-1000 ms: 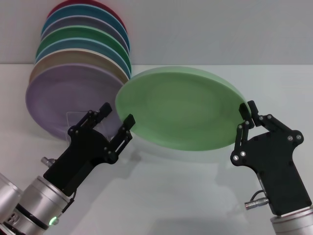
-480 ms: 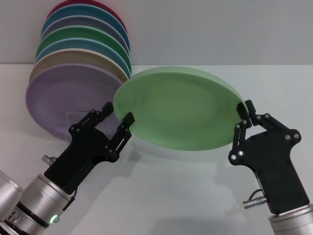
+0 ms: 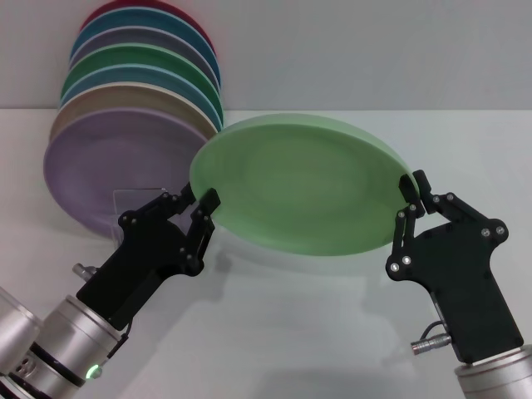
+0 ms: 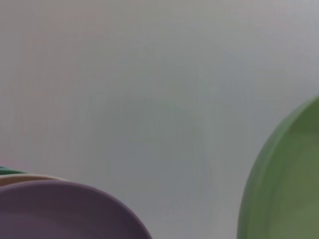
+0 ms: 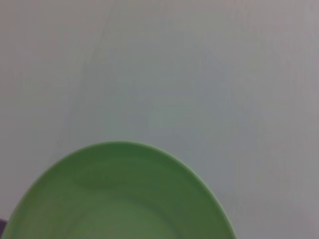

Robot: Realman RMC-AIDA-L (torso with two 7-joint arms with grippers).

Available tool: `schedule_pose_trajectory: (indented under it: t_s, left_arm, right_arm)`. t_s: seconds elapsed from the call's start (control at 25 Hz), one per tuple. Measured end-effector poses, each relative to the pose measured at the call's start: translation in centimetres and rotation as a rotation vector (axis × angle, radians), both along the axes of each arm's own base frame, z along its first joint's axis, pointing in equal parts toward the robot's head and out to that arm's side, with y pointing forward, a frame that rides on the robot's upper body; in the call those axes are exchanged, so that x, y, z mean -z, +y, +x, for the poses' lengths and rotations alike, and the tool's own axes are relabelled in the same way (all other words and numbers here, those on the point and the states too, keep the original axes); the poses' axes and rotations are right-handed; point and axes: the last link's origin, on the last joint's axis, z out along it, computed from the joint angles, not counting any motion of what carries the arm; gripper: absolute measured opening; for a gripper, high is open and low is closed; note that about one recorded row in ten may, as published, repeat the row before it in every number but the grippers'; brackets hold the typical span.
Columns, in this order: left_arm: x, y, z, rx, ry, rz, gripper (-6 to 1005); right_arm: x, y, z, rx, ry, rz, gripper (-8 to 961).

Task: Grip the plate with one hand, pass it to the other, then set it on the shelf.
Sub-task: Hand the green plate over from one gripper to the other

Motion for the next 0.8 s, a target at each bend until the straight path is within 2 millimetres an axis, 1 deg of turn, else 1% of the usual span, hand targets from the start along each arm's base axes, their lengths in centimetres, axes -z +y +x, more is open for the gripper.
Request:
schedule_pose_trajectory:
  t_s: [0.2, 0.8]
  left_arm:
    - [0.0, 0.07, 0.14, 0.004, -0.003, -0.001, 195]
    - [0.15, -0.02, 0.46, 0.021, -0.003, -0.007, 83]
  right_arm:
    - [0.02, 0.01, 0.0, -0.001, -0.001, -0.001, 27]
    - [0.13, 0.26, -0.08, -0.007, -0.007, -0.01, 25]
